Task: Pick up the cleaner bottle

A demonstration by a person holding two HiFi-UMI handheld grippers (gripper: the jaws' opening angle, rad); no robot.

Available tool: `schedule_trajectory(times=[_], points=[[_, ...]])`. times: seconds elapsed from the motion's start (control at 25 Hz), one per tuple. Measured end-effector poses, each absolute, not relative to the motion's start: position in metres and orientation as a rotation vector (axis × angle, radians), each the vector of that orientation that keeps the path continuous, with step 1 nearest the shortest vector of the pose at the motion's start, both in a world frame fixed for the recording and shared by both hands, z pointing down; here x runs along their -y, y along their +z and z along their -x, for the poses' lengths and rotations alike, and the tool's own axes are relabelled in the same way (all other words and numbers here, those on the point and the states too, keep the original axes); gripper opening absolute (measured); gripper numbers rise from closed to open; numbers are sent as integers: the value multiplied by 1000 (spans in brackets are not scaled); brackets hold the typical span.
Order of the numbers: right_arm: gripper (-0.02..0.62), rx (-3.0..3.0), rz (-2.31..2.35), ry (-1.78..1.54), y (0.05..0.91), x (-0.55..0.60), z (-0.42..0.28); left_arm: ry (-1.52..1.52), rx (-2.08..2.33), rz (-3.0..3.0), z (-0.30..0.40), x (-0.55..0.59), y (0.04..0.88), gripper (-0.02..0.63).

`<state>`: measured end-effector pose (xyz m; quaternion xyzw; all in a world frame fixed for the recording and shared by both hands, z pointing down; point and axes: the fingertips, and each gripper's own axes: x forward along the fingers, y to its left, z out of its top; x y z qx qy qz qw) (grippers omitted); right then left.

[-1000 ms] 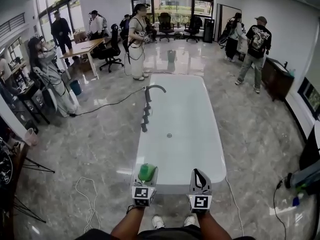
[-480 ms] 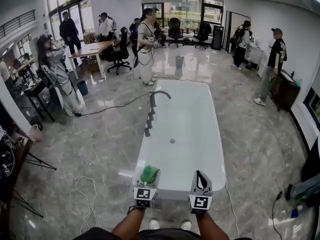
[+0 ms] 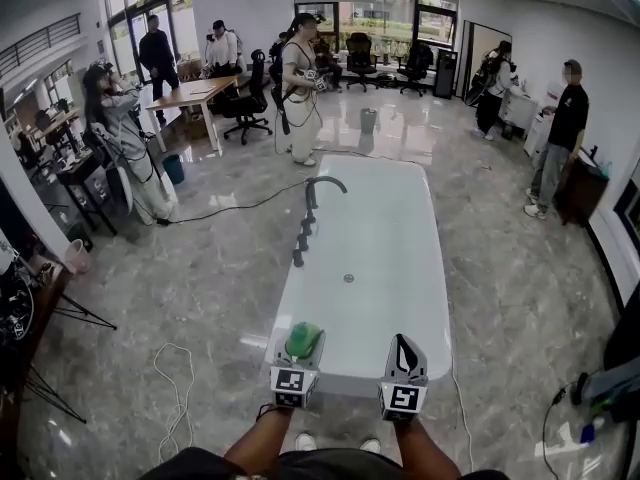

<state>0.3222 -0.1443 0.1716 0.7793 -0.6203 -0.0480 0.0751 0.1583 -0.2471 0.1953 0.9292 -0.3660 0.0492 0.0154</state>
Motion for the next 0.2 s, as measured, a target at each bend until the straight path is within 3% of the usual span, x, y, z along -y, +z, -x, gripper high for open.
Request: schedule_trajectory(times=[0.2], points=[[17, 1877, -2336, -173, 165, 145, -332, 161, 1133, -2911, -170, 246, 194, 179]])
